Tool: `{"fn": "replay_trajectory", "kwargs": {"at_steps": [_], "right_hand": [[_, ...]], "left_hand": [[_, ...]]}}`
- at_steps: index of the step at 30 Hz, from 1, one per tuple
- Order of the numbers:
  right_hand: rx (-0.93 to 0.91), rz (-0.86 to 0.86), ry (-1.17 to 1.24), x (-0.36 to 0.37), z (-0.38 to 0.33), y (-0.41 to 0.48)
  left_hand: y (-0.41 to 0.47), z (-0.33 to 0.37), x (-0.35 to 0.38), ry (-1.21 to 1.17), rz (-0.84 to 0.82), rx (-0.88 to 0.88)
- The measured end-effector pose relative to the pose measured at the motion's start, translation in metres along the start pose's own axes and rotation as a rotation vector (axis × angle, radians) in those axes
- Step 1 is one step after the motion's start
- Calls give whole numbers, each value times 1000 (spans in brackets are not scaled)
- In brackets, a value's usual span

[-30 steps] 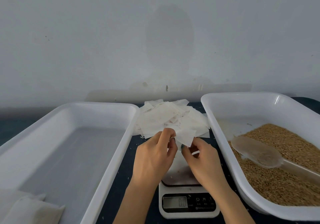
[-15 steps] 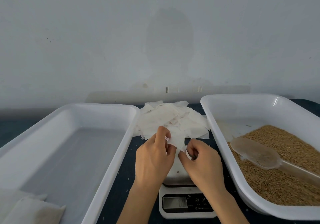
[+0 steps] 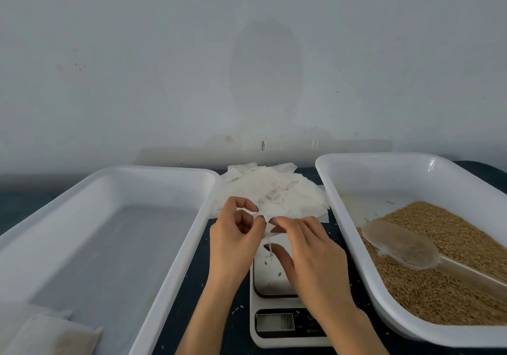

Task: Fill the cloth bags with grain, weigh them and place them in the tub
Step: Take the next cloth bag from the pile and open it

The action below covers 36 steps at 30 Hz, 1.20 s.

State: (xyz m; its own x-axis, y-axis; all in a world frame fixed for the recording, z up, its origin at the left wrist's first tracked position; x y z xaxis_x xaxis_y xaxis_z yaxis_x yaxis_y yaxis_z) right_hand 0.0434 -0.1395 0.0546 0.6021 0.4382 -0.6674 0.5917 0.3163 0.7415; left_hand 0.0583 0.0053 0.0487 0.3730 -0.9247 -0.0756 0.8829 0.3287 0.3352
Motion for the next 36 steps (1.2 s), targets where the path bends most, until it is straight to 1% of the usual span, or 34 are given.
{"fn": "replay_trajectory", "kwargs": {"at_steps": [2,4,6,8,9,10,14,17,19,21,23,25,26,28,29,31,33,35,36], "right_hand": [[-4,25,3,-2,-1,4],[22,43,29,-5,0,7],[65,63,60,-8,5,9],[96,49,118,-7,9,9],[95,38,158,-7,10,10],[83,31,195,-8,9,10],[-11,-8,322,-16,-3,12],[-34,-21,355,-23,-8,12],[-43,-42,334,-30,-11,12],[-77,-102,275,-38,-11,15],[-87,-140,216,-55,0,17],[-8,-187,192,-73,34,19],[52,-233,142,-80,58,19],[166,-377,-29,-86,114,13],[217,-486,-119,-82,144,6],[292,-758,-284,-68,197,-18],[332,-939,-388,-58,234,-43],[371,-1020,-437,-53,254,-58],[374,-1029,-467,-50,261,-62]], "left_hand": [[0,5,3,-39,-60,14],[-1,11,2,-29,-144,67],[-3,14,2,-44,-322,126],[-7,12,5,-38,-524,118],[-9,9,7,-8,-588,102],[-10,6,9,36,-613,93],[-6,-3,11,162,-543,80],[-2,-5,7,151,-500,63],[-2,-4,5,134,-480,71],[-2,-5,5,105,-475,72],[-1,-8,5,87,-452,69],[1,-12,3,92,-395,67],[3,-14,2,111,-365,75],[5,-17,0,156,-314,106],[6,-18,-1,166,-295,115],[7,-19,-2,166,-266,123],[8,-20,-2,166,-257,131],[8,-21,-1,182,-260,134],[8,-22,0,192,-261,134]]}}
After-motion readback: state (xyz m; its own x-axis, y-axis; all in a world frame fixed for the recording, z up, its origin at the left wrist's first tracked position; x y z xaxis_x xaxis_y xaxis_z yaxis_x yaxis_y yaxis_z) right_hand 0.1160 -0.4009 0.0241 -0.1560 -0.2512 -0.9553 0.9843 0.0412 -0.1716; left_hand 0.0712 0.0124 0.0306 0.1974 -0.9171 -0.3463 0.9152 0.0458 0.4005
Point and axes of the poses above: each hand's wrist, its own y-axis towards the middle knuckle, its own x-axis out of the palm, z = x × y, the point moved 6 cm from there along y, towards the middle knuckle, and after that the axes turned 7 degrees about -y, right-handed, at the moved point
